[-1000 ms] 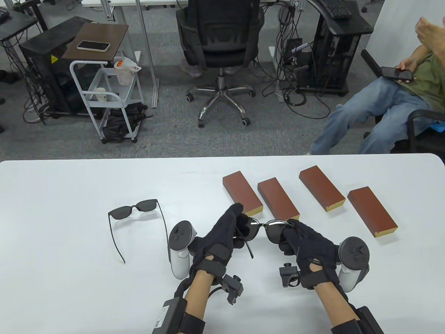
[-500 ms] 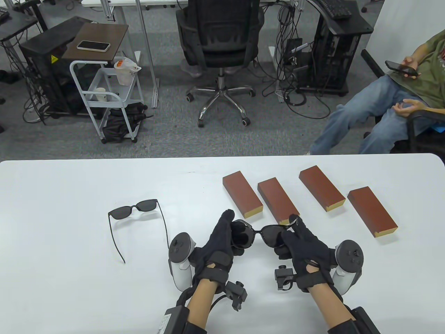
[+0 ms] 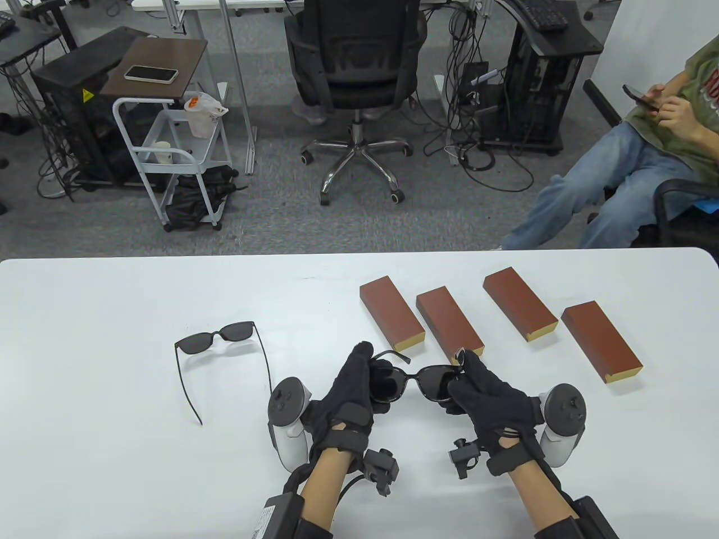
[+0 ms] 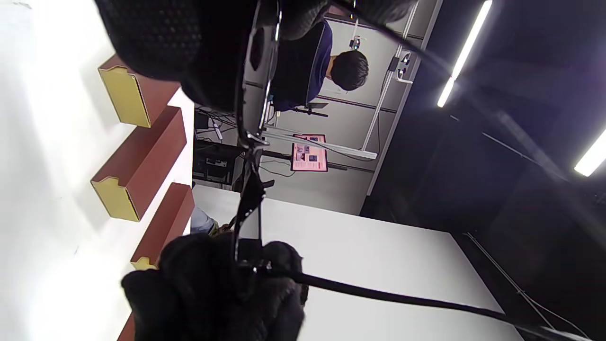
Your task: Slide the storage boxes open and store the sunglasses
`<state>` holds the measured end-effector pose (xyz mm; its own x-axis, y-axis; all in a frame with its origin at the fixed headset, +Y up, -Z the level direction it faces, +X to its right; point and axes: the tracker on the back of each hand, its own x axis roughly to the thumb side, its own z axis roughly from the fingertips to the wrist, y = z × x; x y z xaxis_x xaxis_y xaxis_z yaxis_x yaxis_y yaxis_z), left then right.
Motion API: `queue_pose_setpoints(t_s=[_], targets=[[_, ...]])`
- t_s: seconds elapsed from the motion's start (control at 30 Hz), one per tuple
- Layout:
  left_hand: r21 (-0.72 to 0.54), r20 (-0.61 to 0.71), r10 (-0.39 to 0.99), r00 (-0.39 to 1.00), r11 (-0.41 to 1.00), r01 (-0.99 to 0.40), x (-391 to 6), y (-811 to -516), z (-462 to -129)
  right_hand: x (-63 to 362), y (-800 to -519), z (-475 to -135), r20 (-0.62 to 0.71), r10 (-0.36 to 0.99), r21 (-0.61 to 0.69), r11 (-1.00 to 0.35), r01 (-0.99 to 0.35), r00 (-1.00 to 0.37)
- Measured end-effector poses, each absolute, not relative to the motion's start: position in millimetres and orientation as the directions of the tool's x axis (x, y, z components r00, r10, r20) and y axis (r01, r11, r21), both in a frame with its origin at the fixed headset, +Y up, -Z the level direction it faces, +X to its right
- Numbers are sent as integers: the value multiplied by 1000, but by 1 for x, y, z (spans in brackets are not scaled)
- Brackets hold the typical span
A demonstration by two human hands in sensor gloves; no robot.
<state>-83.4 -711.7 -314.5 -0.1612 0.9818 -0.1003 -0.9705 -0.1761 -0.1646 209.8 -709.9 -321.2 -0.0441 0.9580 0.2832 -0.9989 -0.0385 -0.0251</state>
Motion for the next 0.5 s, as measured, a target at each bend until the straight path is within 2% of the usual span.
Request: queue_pose_setpoints(t_s=[0.1,0.33,0.5], targets=[[-131,-101,985,-140,-153,-979,-84,-712,-315,210,-709,-322,305,951,12,-57,-998,-50],[-98,-90,990,-105,-114,-989,-86,-712,-316,210,-711,-323,314,949,79,-7,-997,18],[-63,-71,995,-70,-75,-995,-89,-711,-316,209,-717,-323,265,954,130,111,-985,143]])
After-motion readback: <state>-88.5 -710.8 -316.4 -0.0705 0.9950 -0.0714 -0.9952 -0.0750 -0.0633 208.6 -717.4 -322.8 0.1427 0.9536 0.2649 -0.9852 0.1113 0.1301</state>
